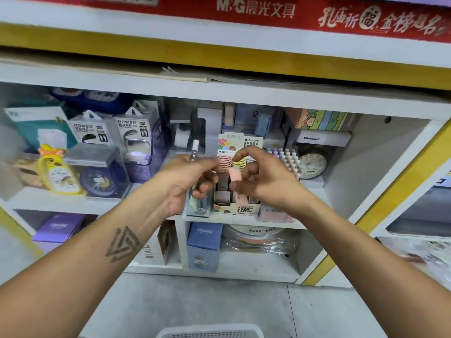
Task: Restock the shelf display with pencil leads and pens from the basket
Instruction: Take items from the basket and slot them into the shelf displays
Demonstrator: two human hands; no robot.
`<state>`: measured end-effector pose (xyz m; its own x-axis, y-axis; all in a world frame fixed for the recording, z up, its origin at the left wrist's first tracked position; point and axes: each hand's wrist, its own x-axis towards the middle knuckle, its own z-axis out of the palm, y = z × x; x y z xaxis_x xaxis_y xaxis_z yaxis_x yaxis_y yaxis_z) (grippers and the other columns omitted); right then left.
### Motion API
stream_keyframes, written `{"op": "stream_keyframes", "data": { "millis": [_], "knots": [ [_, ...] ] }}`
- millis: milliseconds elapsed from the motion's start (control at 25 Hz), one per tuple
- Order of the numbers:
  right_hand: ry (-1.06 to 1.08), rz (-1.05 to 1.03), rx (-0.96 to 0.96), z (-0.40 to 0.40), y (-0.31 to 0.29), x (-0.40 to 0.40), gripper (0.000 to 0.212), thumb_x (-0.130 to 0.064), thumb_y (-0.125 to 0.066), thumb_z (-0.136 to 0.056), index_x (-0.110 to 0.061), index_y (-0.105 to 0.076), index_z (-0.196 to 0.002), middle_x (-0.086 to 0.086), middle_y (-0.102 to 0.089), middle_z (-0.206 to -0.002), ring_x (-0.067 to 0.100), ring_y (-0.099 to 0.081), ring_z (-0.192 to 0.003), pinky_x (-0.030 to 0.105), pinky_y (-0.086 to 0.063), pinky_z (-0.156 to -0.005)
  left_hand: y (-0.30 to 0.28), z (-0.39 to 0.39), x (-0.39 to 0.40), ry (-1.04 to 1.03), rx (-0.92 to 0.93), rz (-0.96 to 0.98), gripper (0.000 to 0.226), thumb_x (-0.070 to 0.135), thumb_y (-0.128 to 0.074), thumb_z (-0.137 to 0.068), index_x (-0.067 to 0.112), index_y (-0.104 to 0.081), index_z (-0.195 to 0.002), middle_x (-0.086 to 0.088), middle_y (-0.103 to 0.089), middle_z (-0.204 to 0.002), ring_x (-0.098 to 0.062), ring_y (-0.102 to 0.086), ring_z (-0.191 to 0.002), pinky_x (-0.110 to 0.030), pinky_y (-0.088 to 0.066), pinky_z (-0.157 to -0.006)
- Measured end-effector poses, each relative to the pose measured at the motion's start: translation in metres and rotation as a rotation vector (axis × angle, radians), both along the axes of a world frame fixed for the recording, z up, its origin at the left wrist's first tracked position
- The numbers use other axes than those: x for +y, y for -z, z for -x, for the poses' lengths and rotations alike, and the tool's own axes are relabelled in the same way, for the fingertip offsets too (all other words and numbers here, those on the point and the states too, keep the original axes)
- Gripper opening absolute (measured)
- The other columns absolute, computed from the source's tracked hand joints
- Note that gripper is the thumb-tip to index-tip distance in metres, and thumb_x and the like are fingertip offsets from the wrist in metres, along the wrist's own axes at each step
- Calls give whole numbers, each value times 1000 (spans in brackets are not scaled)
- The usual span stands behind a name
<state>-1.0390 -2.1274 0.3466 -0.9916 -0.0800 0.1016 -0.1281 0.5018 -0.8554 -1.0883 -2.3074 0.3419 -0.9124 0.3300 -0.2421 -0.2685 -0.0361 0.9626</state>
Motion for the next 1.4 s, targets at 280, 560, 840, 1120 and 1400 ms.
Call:
{"op": "stream_keyframes", "data": {
  "millis": [280, 560, 840, 1120, 1400],
  "knots": [
    [126, 176, 3, 23, 7, -41, 10, 5, -58, -96, -1, -66, -99, 21, -70, -91, 28, -74, -68, 30, -62, -64, -5, 21, -63, -122, -213, -89, 17, 14, -48, -95, 10, -48, -79, -8, -48, -65, -11, -33, -40, -16, -21, -33],
    [168, 137, -14, 34, 15, -55, 7, -3, -68, -92, -7, -73, -95, 14, -73, -79, 12, -65, -55, 22, -52, -54, -4, 22, -80, -125, -225, -84, 13, 8, -47, -93, 9, -48, -80, -8, -51, -61, -11, -34, -38, -15, -23, -33],
    [141, -5, 54, 49, 29, -63, 12, -9, -74, -88, -17, -76, -96, -1, -73, -84, 9, -68, -74, 19, -55, -68, -2, 22, -88, -126, -238, -67, 9, 6, -47, -91, 8, -49, -83, -7, -54, -57, -11, -37, -37, -16, -25, -31],
    [-21, -615, 248, 49, 46, -80, 12, -21, -67, -93, -25, -72, -103, -4, -73, -95, 18, -65, -87, 32, -54, -79, -5, 21, -88, -114, -244, -77, 9, 5, -47, -91, 7, -49, -82, -8, -55, -56, -11, -37, -37, -16, -25, -31],
    [-89, -815, 191, 49, 48, -89, 20, -23, -57, -96, -29, -73, -107, -11, -69, -109, 18, -58, -106, 37, -50, -87, -9, 15, -90, -80, -273, -129, 8, 3, -48, -90, 6, -50, -83, -9, -54, -61, -13, -40, -45, -17, -29, -35]
  ]
}}
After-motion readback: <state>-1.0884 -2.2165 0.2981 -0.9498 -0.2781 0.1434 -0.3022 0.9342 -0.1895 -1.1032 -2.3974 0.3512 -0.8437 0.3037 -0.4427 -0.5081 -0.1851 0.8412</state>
